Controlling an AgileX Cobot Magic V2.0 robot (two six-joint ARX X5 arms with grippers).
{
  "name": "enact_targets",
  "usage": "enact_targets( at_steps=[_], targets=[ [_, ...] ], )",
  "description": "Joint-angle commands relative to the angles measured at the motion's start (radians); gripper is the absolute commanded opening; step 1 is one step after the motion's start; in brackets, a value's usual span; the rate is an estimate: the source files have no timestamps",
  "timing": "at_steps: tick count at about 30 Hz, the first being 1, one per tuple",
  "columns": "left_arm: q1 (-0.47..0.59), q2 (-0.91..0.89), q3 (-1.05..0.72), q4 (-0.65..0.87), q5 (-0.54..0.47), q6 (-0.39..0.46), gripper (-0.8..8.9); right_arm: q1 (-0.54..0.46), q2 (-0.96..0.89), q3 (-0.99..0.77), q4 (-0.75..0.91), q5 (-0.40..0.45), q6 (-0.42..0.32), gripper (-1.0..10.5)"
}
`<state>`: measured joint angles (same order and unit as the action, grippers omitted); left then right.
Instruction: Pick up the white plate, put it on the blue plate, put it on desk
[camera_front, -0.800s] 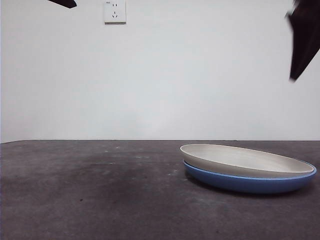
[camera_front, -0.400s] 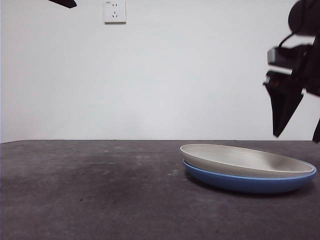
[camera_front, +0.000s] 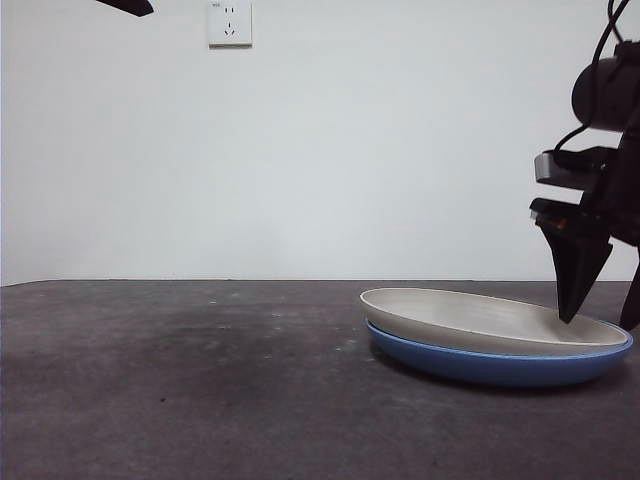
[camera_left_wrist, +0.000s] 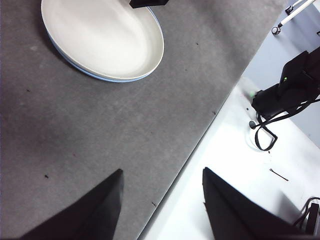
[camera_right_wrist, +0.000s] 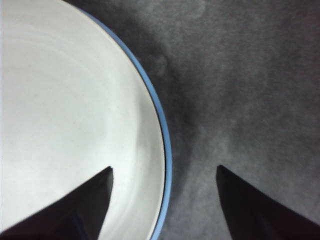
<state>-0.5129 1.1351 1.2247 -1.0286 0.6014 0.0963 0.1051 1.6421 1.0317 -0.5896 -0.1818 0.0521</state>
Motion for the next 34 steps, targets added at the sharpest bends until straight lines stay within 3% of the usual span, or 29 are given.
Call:
enact_targets(
  at_steps=[1, 9, 13, 26, 34],
  targets=[
    [-0.007, 0.009, 0.010, 0.005, 0.005, 0.019, 2.52, 0.003, 0.032, 0.013, 0.017, -0.001, -0.006, 2.7],
    [-0.007, 0.009, 0.010, 0.005, 0.005, 0.019, 2.52, 0.003, 0.058, 0.013, 0.027, 0.001, -0.006, 1.9],
    [-0.007, 0.009, 0.010, 0.006, 0.005, 0.019, 2.50, 0.003, 0.058, 0.013, 0.030, 0.002, -0.006, 0.4],
    [-0.007, 0.009, 0.010, 0.005, 0.005, 0.019, 2.50, 0.002, 0.055, 0.013, 0.035, 0.025, -0.005, 0.1],
    [-0.007, 0.009, 0.010, 0.005, 0.005, 0.019, 2.50, 0.002, -0.043, 0.015, 0.035, 0.003, 0.018, 0.1]
  ],
)
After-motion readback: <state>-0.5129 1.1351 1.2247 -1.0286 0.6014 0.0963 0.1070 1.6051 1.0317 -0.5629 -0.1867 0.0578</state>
